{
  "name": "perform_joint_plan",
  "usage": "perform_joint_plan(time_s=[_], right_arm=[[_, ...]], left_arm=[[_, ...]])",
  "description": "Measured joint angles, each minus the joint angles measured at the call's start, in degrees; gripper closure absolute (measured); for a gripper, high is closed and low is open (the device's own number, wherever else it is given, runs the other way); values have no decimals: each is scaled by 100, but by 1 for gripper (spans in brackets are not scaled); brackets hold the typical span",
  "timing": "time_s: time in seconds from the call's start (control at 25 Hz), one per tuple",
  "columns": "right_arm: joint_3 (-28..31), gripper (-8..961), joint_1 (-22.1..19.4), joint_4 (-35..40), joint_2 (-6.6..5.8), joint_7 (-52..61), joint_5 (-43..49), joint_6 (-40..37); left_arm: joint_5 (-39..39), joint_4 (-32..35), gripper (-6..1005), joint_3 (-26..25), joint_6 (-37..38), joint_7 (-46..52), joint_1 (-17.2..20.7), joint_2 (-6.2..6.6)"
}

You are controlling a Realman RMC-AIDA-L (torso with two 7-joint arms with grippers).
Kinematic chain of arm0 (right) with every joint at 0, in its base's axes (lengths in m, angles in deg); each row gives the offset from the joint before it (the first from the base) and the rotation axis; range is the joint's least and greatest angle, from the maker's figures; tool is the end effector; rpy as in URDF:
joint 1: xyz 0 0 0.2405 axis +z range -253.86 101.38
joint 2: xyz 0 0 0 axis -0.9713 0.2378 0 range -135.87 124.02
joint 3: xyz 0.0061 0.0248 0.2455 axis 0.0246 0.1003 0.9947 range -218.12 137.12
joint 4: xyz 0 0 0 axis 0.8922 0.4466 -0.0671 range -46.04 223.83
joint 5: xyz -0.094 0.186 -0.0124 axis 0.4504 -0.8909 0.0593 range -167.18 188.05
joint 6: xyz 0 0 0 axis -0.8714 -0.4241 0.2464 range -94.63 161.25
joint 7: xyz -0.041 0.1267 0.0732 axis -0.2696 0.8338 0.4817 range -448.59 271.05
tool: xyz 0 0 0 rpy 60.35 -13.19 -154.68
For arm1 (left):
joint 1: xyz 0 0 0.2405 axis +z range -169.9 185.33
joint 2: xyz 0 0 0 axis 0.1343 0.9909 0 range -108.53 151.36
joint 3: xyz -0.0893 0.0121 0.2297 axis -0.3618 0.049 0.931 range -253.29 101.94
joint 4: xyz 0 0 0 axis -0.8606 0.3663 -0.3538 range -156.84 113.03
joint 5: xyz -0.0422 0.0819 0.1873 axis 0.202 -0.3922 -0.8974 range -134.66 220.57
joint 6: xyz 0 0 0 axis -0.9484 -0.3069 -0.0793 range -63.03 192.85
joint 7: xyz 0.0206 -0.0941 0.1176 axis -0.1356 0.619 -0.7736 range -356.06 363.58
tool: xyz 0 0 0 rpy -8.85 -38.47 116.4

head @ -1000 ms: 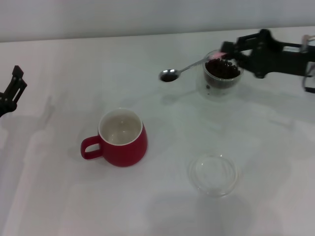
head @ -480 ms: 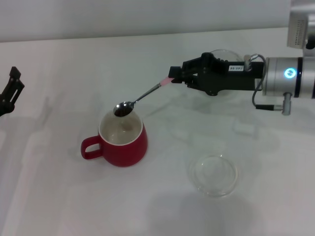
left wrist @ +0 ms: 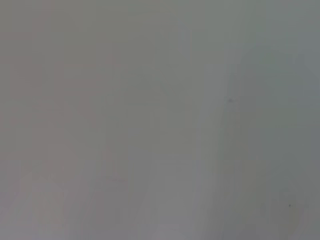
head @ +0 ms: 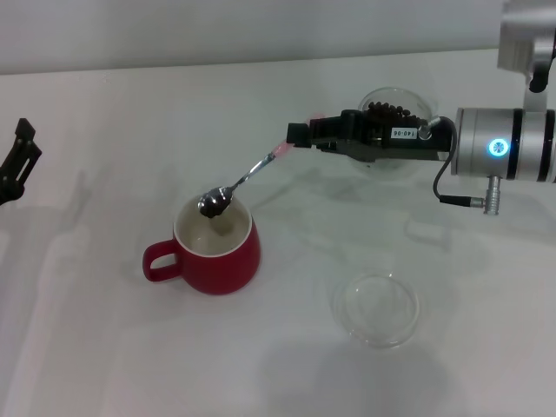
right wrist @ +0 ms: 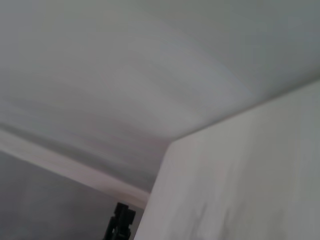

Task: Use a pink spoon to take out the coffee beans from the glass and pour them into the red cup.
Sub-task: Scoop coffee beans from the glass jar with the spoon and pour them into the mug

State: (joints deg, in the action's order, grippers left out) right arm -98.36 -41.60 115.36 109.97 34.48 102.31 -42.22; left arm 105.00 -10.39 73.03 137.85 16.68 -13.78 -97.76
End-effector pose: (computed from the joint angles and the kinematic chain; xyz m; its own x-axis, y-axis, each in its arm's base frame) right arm 0.2279 0.3612 -0.0262 0.1460 -0.8460 -0.5127 -0.8884 -0.3401 0.3082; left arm -0.3133 0.3067 -0.0236 0.6157 -0.0528 0.7862 0.7641 -0.2035 -0.6121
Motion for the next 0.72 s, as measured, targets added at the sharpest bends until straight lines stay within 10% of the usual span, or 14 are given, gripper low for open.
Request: perform_joint_plan(time_s=[0.72], right_arm=[[-237,780,-278,248,-85,-2255,-690,-540]], left_arm=[[0,-10,107,-9,1,25,0,-1]])
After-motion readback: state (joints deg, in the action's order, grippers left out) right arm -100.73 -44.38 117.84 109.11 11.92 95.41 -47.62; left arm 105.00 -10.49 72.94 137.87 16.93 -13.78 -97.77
